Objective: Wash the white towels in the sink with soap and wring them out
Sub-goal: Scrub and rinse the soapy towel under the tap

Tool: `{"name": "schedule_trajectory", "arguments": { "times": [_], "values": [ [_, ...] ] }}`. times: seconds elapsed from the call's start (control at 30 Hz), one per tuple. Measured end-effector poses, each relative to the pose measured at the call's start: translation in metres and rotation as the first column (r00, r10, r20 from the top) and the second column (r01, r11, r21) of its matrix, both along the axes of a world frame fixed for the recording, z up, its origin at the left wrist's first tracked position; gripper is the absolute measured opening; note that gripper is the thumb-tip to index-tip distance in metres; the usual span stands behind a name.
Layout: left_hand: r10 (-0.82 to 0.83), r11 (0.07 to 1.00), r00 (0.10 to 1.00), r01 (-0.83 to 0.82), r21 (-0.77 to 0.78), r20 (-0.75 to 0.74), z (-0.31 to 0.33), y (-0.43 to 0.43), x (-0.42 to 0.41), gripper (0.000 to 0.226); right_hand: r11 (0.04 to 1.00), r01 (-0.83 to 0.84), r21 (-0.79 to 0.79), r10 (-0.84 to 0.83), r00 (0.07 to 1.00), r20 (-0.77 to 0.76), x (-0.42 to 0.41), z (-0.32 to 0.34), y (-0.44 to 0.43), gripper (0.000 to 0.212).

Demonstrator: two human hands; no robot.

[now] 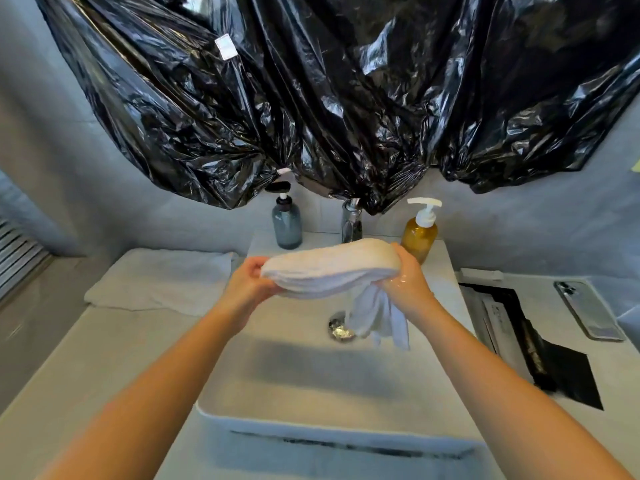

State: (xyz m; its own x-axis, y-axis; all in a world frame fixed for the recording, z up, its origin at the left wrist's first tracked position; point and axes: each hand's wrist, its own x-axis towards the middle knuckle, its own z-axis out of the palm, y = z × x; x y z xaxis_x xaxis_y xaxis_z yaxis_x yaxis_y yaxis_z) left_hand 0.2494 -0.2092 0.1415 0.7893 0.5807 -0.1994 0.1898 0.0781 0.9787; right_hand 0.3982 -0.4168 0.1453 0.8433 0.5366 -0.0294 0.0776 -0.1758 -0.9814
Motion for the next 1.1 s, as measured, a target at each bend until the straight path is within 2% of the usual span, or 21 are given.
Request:
{"name": "schedule_trajectory", "arguments": {
  "times": [0.07, 0.1, 0.17, 0.23, 0.33, 0.43, 0.53, 0.6, 0.7, 0.77, 0.83, 0.9, 0.97, 1.03, 1.1],
  "values": [
    [-0.100, 0.968, 0.981, 0.134, 0.213, -0.164, -0.015, -0.005, -0.004, 0.074, 0.998, -0.053, 0.023, 0.052, 0.999, 0.011, -0.008, 0.011, 0.005, 0.033],
    [-0.179, 0.920, 0.959, 0.242, 0.309, -0.218, -0.017, -0.010, -0.003, 0.081, 0.996, -0.095, 0.001, 0.095, 0.995, 0.033, -0.011, 0.016, 0.009, 0.033],
    [-0.380, 0.796, 0.906, 0.424, 0.432, -0.187, -0.011, -0.026, 0.006, 0.091, 0.975, -0.185, -0.124, 0.200, 0.972, 0.123, -0.014, 0.024, 0.015, 0.035],
    [-0.464, 0.763, 0.882, 0.447, 0.467, -0.086, -0.005, -0.045, 0.020, 0.086, 0.932, -0.239, -0.273, 0.291, 0.942, 0.169, -0.016, 0.035, 0.018, 0.043],
    [-0.363, 0.875, 0.930, 0.320, 0.364, 0.054, -0.005, -0.061, 0.037, 0.065, 0.905, -0.319, -0.280, 0.335, 0.942, 0.008, -0.013, 0.045, 0.011, 0.052],
    [-0.192, 0.981, 0.968, 0.184, 0.065, 0.161, -0.015, -0.070, 0.048, 0.043, 0.950, -0.276, -0.144, 0.262, 0.959, -0.111, -0.010, 0.032, -0.002, 0.061],
    [-0.011, 0.973, 0.984, 0.052, -0.226, 0.179, -0.030, -0.079, 0.053, 0.037, 0.962, -0.245, -0.124, 0.221, 0.959, -0.177, -0.015, 0.004, -0.013, 0.055],
    [0.065, 0.948, 0.990, -0.024, -0.316, 0.121, -0.046, -0.080, 0.056, 0.029, 0.957, -0.275, -0.092, 0.243, 0.934, -0.261, -0.024, -0.021, -0.014, 0.054],
    [0.053, 0.968, 0.997, -0.040, -0.248, 0.050, -0.070, -0.082, 0.056, 0.021, 0.991, -0.124, -0.048, 0.104, 0.947, -0.305, -0.034, -0.061, -0.005, 0.056],
    [-0.028, 0.991, 0.999, 0.034, -0.132, 0.043, -0.089, -0.081, 0.055, 0.044, 1.000, -0.017, -0.012, 0.012, 0.931, -0.366, -0.037, -0.087, 0.005, 0.055],
    [-0.100, 0.991, 0.995, 0.102, -0.090, 0.018, -0.103, -0.078, 0.055, 0.065, 0.998, 0.049, 0.038, -0.025, 0.881, -0.472, -0.038, -0.106, 0.017, 0.057],
    [-0.094, 0.993, 0.995, 0.095, -0.073, 0.016, -0.113, -0.080, 0.061, 0.054, 0.991, 0.107, 0.075, -0.047, 0.826, -0.562, -0.036, -0.123, 0.030, 0.070],
    [-0.024, 1.000, 1.000, 0.024, -0.002, 0.003, -0.117, -0.082, 0.070, 0.040, 0.990, 0.138, 0.030, -0.101, 0.841, -0.531, -0.035, -0.133, 0.044, 0.070],
    [0.035, 0.999, 0.999, -0.035, 0.015, 0.001, -0.121, -0.083, 0.081, 0.033, 0.990, 0.140, -0.027, -0.138, 0.896, -0.423, -0.033, -0.140, 0.051, 0.059],
    [0.074, 0.997, 0.997, -0.074, 0.027, 0.012, -0.130, -0.081, 0.088, 0.028, 0.992, 0.107, -0.062, -0.121, 0.944, -0.308, -0.030, -0.147, 0.052, 0.064]
  ]
}}
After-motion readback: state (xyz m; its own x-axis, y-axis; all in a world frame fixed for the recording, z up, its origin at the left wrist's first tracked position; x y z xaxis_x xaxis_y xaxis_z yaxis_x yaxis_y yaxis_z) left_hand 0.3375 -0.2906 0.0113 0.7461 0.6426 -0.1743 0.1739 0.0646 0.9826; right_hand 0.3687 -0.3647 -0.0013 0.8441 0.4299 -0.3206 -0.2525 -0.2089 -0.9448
